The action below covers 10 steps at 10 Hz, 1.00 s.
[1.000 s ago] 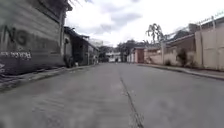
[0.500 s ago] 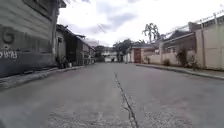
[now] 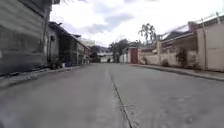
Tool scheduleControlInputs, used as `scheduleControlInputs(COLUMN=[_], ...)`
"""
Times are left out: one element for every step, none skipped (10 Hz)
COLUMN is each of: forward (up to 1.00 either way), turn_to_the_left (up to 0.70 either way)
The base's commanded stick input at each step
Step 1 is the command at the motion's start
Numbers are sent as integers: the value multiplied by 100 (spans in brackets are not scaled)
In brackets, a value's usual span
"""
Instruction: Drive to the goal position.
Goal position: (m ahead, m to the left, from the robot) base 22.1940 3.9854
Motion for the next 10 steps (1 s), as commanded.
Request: scheduleControlInputs(forward=[100,100,100,100,100,100,100,100,100,100], turn_to_the_left=[-17,-17,-17,-17,-17,-17,-17,-17,-17,-17])
